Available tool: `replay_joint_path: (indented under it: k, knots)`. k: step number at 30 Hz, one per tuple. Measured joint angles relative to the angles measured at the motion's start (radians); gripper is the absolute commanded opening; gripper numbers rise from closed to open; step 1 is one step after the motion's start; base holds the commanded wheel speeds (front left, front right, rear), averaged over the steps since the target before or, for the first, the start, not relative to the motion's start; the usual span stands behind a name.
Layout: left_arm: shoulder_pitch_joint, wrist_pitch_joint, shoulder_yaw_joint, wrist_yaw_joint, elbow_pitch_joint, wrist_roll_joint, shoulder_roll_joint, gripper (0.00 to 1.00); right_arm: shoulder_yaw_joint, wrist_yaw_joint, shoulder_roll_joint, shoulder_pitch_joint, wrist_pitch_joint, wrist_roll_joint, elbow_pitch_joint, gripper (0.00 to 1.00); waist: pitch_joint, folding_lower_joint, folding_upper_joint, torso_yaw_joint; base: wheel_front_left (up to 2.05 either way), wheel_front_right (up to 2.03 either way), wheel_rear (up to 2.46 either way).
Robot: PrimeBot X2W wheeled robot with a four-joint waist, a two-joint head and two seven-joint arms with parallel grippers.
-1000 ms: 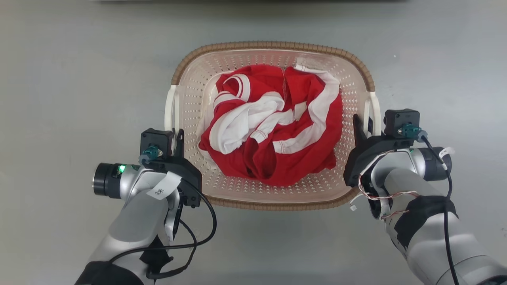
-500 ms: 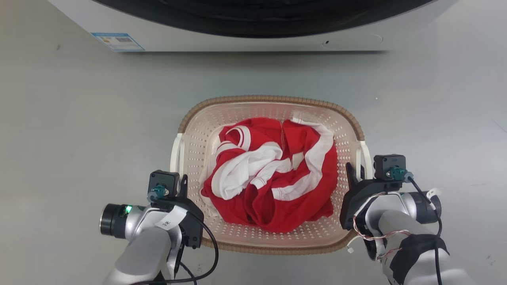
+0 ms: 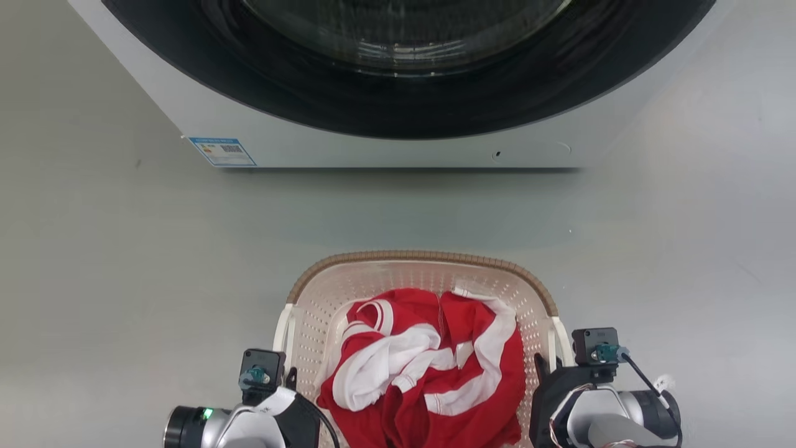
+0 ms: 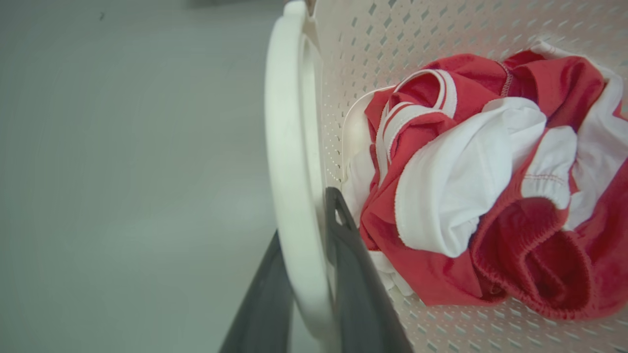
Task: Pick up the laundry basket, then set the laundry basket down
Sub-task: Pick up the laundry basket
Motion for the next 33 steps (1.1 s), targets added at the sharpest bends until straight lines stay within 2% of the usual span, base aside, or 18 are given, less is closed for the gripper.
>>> replay_joint_path:
  k: [17, 33]
  knots:
    - [0.161, 0.095, -0.052, -0.018, 0.015, -0.051, 0.001, 0.00, 0.077, -0.007, 0.002, 0.182, 0.127, 0.112, -0.022, 0.00, -0.228, 0.0001, 0.0000, 0.001, 0.00, 0.00, 0.00]
    - [0.256, 0.158, -0.072, -0.027, 0.027, -0.078, 0.002, 0.00, 0.128, -0.010, 0.005, 0.285, 0.198, 0.178, -0.027, 0.00, -0.363, 0.0002, 0.0000, 0.003, 0.00, 0.00, 0.00]
